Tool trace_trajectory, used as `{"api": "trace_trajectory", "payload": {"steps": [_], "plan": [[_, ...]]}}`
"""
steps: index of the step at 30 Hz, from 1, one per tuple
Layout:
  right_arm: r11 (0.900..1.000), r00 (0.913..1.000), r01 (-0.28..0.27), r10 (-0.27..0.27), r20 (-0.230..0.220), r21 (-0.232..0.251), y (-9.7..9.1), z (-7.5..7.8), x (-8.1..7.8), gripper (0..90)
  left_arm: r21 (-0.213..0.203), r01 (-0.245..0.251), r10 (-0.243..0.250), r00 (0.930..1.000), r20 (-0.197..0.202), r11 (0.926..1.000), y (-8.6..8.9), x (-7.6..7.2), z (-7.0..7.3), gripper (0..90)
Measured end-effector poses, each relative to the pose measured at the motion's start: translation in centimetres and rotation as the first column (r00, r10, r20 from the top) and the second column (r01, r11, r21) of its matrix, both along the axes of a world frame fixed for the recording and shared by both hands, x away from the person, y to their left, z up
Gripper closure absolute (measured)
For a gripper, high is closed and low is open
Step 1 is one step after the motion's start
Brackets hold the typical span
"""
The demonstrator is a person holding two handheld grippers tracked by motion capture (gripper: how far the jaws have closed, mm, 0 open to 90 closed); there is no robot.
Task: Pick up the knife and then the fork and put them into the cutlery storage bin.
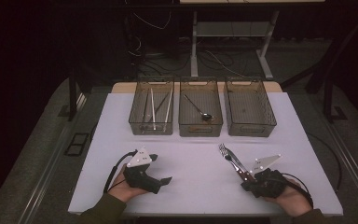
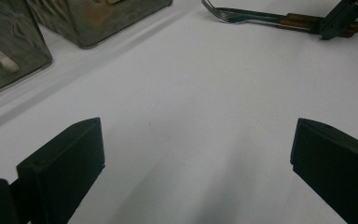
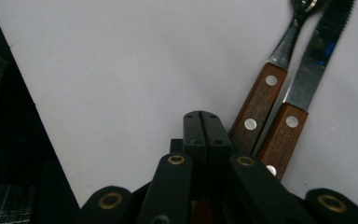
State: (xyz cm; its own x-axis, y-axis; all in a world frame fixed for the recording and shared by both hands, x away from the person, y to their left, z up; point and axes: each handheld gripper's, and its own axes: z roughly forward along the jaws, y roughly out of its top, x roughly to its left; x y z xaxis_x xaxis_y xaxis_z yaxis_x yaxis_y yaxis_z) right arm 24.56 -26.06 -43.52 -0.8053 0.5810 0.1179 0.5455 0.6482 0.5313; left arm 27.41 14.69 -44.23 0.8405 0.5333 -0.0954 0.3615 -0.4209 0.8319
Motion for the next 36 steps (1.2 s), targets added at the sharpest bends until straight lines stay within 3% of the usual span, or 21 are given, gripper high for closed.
{"api": "trace_trajectory", "payload": {"steps": [15, 20, 22, 26, 28, 32, 36], "plan": [[0.9978, 0.9986, 0.051, -0.050, 0.017, -0.044, -1.5, 0.2, 0.9, 90.0, 0.000, 0.014, -0.014, 0.9999, -0.001, 0.9999, 0.6, -0.1, 0.1, 1.5], [0.9977, 0.9983, 0.058, -0.057, 0.012, -0.036, -1.8, 0.1, 1.1, 90.0, 0.007, 0.021, -0.021, 0.9998, -0.002, 0.9998, 0.8, -0.4, 0.1, 1.5], [0.9981, 0.9981, 0.061, -0.060, 0.012, -0.012, -1.9, 0.3, 1.1, 89.9, 0.007, 0.022, -0.022, 0.9998, -0.001, 0.9997, 0.8, -0.3, 0.1, 1.5], [0.9942, 0.9957, 0.073, -0.077, 0.052, 0.079, -2.8, 1.6, 1.2, 82.4, 0.010, 0.027, -0.027, 0.9996, -0.002, 0.9996, 0.6, -0.3, 0.0, 1.5], [0.9908, 0.9924, 0.091, -0.099, 0.074, 0.100, -3.4, 2.0, 1.4, 74.3, 0.010, 0.028, -0.028, 0.9996, -0.001, 0.9996, 0.5, -0.3, 0.0, 1.5], [0.9899, 0.9883, 0.112, -0.120, 0.094, 0.087, -4.2, 2.0, 2.3, 59.7, 0.011, 0.028, -0.028, 0.9996, -0.001, 0.9996, 0.5, -0.4, 0.0, 1.5], [0.9909, 0.9882, 0.121, -0.126, 0.088, 0.059, -4.7, 1.6, 3.1, 56.2, 0.010, 0.026, -0.026, 0.9996, -0.003, 0.9996, 0.5, -0.3, -0.1, 1.6]]}}
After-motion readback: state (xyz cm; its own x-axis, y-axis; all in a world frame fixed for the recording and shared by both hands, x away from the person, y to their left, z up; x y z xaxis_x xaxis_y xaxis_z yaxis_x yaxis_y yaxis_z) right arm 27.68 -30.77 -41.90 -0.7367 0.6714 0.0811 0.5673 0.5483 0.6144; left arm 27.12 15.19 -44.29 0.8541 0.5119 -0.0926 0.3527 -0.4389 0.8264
